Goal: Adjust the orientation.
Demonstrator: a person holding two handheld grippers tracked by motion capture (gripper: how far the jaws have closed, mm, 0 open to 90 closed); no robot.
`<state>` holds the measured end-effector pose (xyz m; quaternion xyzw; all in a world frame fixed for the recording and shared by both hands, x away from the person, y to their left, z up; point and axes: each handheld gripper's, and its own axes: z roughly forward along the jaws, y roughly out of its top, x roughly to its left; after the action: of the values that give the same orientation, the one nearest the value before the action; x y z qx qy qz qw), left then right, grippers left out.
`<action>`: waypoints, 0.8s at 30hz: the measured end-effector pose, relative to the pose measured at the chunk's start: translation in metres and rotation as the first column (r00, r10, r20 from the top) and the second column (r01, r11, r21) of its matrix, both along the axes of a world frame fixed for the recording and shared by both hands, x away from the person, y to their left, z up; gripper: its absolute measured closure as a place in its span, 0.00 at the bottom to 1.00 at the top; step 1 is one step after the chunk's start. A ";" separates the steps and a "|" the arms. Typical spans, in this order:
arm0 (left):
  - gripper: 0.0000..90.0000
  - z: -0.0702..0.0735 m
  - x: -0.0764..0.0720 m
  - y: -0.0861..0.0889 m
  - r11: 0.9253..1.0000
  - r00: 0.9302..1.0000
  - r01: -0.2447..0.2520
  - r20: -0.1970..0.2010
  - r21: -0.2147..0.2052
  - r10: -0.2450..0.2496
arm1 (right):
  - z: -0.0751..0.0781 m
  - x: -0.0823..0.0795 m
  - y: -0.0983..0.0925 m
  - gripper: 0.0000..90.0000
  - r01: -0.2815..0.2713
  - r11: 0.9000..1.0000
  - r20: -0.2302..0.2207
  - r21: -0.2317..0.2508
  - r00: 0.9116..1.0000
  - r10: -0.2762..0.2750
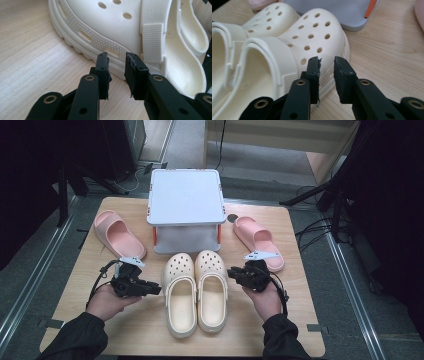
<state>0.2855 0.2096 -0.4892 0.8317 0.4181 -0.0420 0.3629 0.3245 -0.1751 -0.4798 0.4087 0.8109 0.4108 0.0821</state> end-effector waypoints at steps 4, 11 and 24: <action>0.84 0.007 0.001 0.002 1.000 1.000 -0.007 0.014 -0.015 0.007 | 0.007 -0.007 0.001 0.80 -0.011 1.000 0.006 0.012 1.000 0.011; 0.85 0.019 0.005 0.009 0.999 0.999 -0.030 0.037 -0.028 0.031 | 0.017 -0.020 0.003 0.74 -0.031 0.999 0.001 0.041 1.000 0.031; 0.90 0.047 0.016 0.011 0.997 0.995 -0.069 0.073 -0.016 0.070 | 0.031 -0.040 0.013 0.74 -0.076 0.996 0.011 0.053 0.997 0.076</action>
<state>0.3019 0.2209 -0.4425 0.8152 0.4329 -0.0016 0.3848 0.2845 -0.1619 -0.4489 0.3778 0.8143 0.4368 0.0592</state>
